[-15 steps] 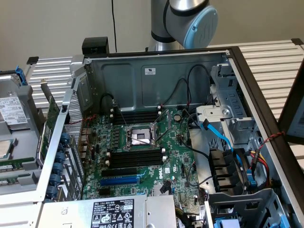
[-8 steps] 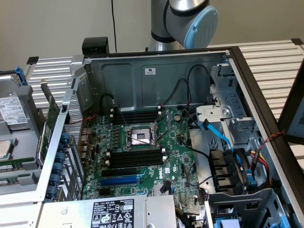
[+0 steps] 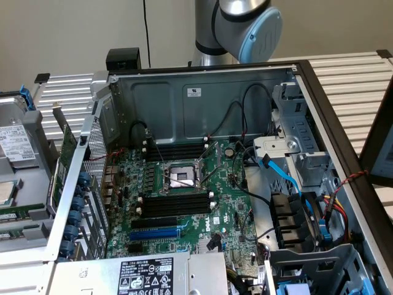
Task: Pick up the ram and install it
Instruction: 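Pick up the ram and move it above insertion slot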
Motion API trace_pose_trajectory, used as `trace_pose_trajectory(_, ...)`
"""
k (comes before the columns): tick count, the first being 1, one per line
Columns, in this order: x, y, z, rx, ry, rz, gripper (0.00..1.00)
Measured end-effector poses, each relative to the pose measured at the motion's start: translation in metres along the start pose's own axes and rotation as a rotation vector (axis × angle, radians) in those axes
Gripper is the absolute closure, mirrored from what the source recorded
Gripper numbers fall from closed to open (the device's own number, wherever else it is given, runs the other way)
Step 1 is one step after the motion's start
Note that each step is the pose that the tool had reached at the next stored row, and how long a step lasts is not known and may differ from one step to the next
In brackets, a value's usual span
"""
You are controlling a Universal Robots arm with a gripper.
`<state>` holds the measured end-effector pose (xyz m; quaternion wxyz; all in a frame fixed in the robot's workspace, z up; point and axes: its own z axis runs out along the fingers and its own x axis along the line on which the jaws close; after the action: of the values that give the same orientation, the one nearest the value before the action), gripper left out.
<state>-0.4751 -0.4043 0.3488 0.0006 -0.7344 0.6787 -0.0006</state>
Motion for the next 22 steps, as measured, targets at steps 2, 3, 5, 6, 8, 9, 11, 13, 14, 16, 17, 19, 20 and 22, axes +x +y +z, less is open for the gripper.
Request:
trace_pose_trajectory(2,0.001,-0.0017,0.0036,-0.0001,0.0000,-0.009,0.64)
trace_pose_trajectory(3,0.001,-0.0029,0.0052,-0.0001,0.0000,-0.013,0.64)
trace_pose_trajectory(5,0.002,-0.0057,0.0091,0.0000,0.0000,-0.022,0.64)
trace_pose_trajectory(6,0.002,-0.0069,0.0109,0.0001,-0.0001,-0.026,0.64)
trace_pose_trajectory(8,0.002,-0.0088,0.0145,0.0001,-0.0001,-0.032,0.64)
trace_pose_trajectory(9,0.003,-0.0096,0.0164,0.0000,0.0000,-0.035,0.64)
trace_pose_trajectory(11,0.003,-0.0104,0.0193,-0.0004,0.0017,-0.038,0.64)
trace_pose_trajectory(13,0.004,-0.0110,0.0217,-0.0005,0.0050,-0.041,0.64)
trace_pose_trajectory(14,0.004,-0.0113,0.0228,-0.0007,0.0069,-0.042,0.64)
trace_pose_trajectory(16,0.004,-0.0117,0.0256,-0.0010,0.0112,-0.044,0.64)
trace_pose_trajectory(17,0.004,-0.0117,0.0274,-0.0012,0.0123,-0.045,0.64)
trace_pose_trajectory(19,0.004,-0.0117,0.0309,-0.0014,0.0132,-0.046,0.64)
trace_pose_trajectory(20,0.004,-0.0117,0.0327,-0.0013,0.0134,-0.047,0.64)
trace_pose_trajectory(22,0.004,-0.0118,0.0363,-0.0013,0.0134,-0.048,0.64)
